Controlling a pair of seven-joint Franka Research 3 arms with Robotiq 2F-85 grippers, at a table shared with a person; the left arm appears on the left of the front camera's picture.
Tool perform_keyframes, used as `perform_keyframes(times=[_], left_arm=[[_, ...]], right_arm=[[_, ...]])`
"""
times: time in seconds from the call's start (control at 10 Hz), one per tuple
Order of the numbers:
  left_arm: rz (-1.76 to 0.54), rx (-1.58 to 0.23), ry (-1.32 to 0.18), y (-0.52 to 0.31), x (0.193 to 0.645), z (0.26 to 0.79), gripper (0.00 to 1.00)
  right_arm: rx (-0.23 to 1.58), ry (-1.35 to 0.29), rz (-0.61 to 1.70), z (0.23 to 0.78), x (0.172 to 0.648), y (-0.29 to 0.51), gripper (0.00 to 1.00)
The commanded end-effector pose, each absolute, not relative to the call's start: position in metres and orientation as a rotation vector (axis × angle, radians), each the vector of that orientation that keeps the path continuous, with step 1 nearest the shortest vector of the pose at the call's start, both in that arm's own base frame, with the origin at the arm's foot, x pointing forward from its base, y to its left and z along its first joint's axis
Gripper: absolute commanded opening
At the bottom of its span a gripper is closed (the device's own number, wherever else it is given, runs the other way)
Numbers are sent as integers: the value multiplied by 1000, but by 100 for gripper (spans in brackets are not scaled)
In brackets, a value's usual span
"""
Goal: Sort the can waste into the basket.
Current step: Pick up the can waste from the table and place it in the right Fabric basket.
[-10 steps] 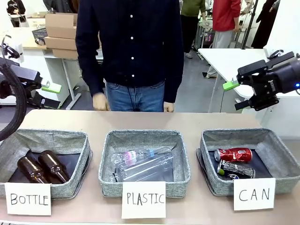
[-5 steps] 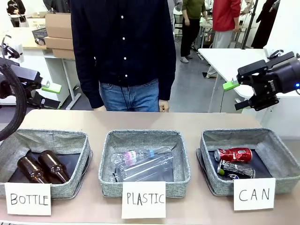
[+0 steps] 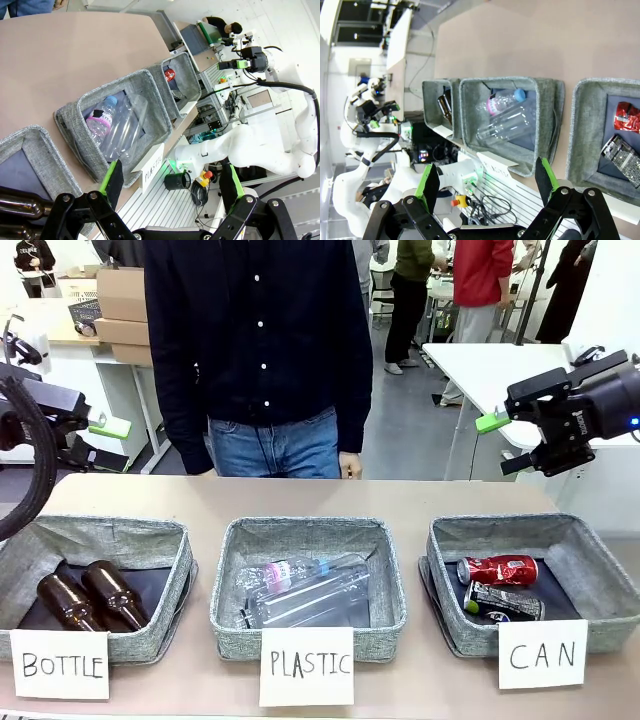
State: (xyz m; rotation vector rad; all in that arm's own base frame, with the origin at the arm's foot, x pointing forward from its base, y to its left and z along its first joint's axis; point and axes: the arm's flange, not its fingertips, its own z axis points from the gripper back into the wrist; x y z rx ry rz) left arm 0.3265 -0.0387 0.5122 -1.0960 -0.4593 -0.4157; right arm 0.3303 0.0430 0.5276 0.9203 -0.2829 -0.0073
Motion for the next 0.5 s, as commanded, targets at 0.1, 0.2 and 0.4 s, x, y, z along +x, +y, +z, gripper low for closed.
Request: perform_keyframes(times=[0.1,0.2,0.4], left_arm=[[-418,-1102,-467,-38,327,512,100],[-418,-1102,-467,-38,327,512,100],[-418,-1102,-467,-38,327,512,100]], right_arm=[[919,-293,22,529,332,41,100],[919,-293,22,529,332,41,100],[919,-293,22,529,332,41,100]])
